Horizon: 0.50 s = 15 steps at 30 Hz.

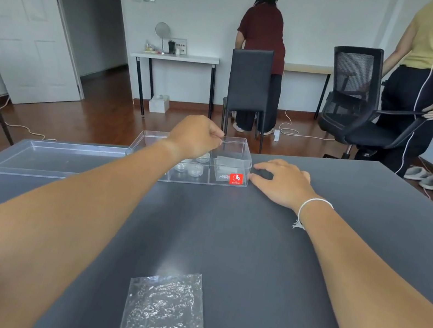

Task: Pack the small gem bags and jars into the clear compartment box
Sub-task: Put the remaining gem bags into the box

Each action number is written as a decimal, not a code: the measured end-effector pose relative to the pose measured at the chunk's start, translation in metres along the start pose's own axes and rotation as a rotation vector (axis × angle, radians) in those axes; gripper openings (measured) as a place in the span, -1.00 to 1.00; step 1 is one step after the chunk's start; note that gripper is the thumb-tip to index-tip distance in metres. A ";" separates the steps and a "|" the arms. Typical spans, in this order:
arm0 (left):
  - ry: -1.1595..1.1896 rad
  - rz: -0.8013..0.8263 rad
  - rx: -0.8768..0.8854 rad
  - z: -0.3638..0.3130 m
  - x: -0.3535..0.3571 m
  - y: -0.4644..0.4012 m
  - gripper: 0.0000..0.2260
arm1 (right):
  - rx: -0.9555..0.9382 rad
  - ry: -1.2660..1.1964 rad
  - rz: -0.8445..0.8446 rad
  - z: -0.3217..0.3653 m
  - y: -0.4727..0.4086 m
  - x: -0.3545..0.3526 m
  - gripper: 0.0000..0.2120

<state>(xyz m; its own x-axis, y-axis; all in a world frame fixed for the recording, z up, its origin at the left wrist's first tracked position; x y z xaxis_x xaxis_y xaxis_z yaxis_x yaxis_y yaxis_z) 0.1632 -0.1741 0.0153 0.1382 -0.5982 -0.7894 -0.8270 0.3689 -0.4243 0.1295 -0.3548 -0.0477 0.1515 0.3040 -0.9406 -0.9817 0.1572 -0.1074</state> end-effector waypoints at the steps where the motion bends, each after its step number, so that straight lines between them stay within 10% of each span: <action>1: -0.011 -0.008 0.012 0.000 -0.002 0.001 -0.78 | 0.002 -0.002 0.003 0.000 0.000 0.000 -0.59; 15: -0.077 -0.317 0.006 0.050 -0.067 0.082 -0.75 | -0.231 -0.386 -0.261 0.045 0.036 -0.054 -0.70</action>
<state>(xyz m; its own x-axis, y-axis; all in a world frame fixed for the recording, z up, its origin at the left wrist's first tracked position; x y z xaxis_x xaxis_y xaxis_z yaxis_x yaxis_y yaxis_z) 0.1136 -0.0683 0.0109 0.4293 -0.6280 -0.6491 -0.7333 0.1771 -0.6564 0.0914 -0.3236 0.0133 0.3836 0.6137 -0.6901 -0.8988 0.0763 -0.4318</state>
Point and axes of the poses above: each hand's wrist, its own y-axis away from the middle knuckle, its own x-axis out of the palm, z = x × y, the point moved 5 cm from there along -y, towards the middle knuckle, and after that the axes turned 11 degrees about x, right-handed, at the moved point
